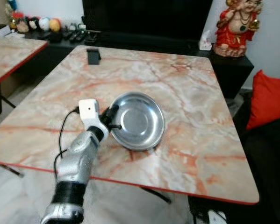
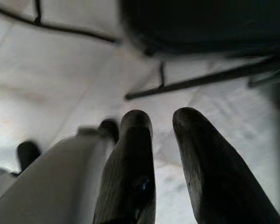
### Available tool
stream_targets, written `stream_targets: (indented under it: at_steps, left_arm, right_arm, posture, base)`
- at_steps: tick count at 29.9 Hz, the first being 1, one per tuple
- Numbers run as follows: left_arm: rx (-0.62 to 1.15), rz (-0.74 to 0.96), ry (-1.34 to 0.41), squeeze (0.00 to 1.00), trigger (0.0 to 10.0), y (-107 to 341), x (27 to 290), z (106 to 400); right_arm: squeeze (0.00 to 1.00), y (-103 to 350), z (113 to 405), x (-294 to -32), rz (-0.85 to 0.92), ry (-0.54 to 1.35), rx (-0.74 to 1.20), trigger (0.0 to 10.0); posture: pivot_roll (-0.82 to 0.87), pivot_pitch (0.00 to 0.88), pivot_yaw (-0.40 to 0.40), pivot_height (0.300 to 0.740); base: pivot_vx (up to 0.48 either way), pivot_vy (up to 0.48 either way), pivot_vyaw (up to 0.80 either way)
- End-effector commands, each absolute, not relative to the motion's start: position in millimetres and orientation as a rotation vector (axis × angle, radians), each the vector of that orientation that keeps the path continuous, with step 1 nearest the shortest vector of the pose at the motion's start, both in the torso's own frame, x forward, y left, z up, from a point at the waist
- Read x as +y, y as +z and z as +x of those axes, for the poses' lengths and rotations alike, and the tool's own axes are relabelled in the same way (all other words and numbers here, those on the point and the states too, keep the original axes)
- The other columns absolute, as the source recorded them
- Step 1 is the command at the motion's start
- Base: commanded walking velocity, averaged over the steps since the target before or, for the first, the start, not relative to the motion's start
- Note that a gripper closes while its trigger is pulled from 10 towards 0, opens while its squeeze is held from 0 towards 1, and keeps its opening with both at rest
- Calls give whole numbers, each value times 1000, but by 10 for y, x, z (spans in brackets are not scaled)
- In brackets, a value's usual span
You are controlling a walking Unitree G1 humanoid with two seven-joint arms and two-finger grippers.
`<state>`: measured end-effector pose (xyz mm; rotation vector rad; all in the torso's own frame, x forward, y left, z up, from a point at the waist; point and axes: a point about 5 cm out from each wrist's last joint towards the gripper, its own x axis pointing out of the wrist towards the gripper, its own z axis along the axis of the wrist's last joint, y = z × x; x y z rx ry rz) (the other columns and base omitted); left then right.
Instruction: Setting the table
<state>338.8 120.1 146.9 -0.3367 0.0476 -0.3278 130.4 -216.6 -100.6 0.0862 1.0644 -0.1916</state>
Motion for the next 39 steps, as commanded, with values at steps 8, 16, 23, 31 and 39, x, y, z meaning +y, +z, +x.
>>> stream_targets:
  at_steps: [8,16,23,31,39]
  left_arm:
    - [115,-532,-121,0,10000,1382,1674,3334]
    - [239,-552,-117,0,10000,1377,1743,3201]
    - [365,-496,-151,0,10000,1359,1821,3056]
    - [429,-460,-124,0,10000,1267,1852,2995]
    - [507,-375,-128,0,10000,1164,1813,2952]
  right_arm:
    - [0,-1001,1339,-2127,102,-190,1054,10000]
    - [0,-1002,1336,-2127,82,-166,1060,10000]
    - [0,-1006,1323,-2131,79,-164,1065,10000]
    - [0,-1009,1312,-2131,76,-157,1069,10000]
    - [0,-1012,1304,-2129,74,-153,1072,10000]
  posture:
    - [119,0,-68,727]
    - [121,0,-68,727]
    - [134,0,-69,727]
    - [133,0,-71,727]
    - [132,0,-70,727]
  base:
    - [0,0,0]
    - [0,0,0]
    - [0,0,0]
    - [0,0,0]
    - [0,0,0]
